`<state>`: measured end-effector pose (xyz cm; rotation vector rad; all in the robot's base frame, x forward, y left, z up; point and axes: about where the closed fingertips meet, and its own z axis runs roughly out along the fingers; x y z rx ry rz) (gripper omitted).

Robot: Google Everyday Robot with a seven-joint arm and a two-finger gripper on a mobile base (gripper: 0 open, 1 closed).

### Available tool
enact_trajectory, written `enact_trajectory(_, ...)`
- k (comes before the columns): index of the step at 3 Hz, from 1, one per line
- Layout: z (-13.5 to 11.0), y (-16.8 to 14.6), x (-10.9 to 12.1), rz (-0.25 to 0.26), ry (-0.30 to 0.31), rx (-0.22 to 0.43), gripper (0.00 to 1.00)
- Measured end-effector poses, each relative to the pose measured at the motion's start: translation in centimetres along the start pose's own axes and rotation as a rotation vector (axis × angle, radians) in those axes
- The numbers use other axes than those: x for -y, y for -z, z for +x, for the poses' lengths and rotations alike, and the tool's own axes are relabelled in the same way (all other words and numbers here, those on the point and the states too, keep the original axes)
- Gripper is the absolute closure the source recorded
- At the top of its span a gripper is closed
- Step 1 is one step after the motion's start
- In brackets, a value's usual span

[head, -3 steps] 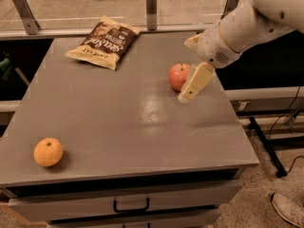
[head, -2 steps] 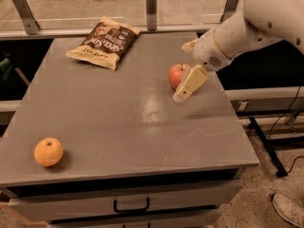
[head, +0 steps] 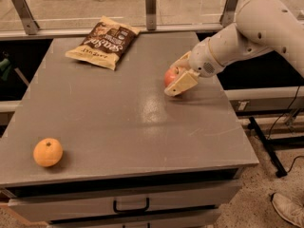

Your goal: Pick apple

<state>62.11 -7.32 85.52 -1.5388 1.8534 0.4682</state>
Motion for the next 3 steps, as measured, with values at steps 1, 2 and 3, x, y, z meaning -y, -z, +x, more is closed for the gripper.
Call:
enact_trajectory(1,-1.1,0.5,0.1,-0.022,-0.009,0.057,0.65)
enact_trajectory(2,-4.1,1.9,-1.0,-0.084,0.004,0.165,0.88)
enact_trajectory(3,-9.2,2.7,-4.2,-0.253,-0.011,0.323,1.00)
